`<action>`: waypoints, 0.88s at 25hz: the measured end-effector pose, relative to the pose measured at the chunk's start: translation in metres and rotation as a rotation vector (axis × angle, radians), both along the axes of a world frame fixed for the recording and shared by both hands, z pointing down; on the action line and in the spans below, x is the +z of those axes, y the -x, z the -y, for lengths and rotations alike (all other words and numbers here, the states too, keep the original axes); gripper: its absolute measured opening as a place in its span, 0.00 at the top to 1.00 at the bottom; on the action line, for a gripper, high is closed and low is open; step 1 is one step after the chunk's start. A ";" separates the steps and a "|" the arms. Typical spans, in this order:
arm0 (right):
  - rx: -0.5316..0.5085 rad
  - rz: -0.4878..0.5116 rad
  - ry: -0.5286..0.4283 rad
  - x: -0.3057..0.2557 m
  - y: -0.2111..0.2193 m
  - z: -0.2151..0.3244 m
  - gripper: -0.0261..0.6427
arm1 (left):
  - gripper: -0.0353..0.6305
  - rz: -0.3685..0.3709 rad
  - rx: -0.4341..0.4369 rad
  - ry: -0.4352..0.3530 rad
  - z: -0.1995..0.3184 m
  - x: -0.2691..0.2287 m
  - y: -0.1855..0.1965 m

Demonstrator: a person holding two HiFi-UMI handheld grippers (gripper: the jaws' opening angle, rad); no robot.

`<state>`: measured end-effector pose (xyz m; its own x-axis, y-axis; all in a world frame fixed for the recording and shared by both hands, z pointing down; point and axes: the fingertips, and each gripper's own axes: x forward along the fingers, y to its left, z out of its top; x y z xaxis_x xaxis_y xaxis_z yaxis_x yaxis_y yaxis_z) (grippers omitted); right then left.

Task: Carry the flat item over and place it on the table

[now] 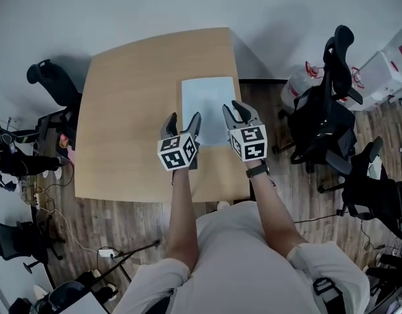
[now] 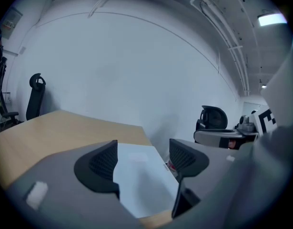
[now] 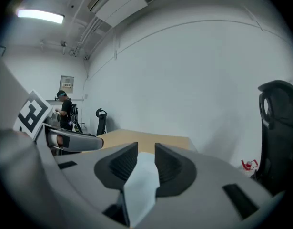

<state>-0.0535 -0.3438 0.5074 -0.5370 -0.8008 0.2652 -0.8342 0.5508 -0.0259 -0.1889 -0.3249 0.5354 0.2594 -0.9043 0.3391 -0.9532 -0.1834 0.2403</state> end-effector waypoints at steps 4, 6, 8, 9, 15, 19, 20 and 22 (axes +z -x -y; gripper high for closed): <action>0.002 0.030 -0.043 -0.021 -0.003 -0.017 0.80 | 0.47 0.027 0.022 -0.038 -0.014 -0.026 -0.012; 0.010 0.051 -0.065 -0.032 -0.007 -0.023 0.83 | 0.51 0.050 0.026 -0.069 -0.019 -0.041 -0.019; 0.019 0.070 -0.086 -0.043 -0.010 -0.030 0.85 | 0.57 0.075 0.018 -0.114 -0.025 -0.056 -0.023; 0.023 0.075 -0.097 -0.049 -0.011 -0.034 0.87 | 0.62 0.086 0.009 -0.136 -0.028 -0.063 -0.024; 0.052 0.098 -0.158 -0.075 -0.020 -0.053 0.91 | 0.77 0.104 -0.010 -0.231 -0.045 -0.090 -0.031; 0.098 0.130 -0.208 -0.094 -0.031 -0.065 0.92 | 0.87 0.130 -0.015 -0.282 -0.055 -0.107 -0.034; 0.102 0.133 -0.218 -0.098 -0.032 -0.067 0.92 | 0.90 0.139 -0.018 -0.294 -0.057 -0.110 -0.035; 0.098 0.126 -0.232 -0.102 -0.034 -0.072 0.93 | 0.93 0.152 -0.017 -0.314 -0.061 -0.116 -0.038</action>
<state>-0.0193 -0.2715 0.4054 -0.4711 -0.8821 0.0046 -0.8820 0.4709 -0.0152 -0.1513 -0.2643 0.4197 0.2113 -0.9743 0.0776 -0.9773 -0.2095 0.0303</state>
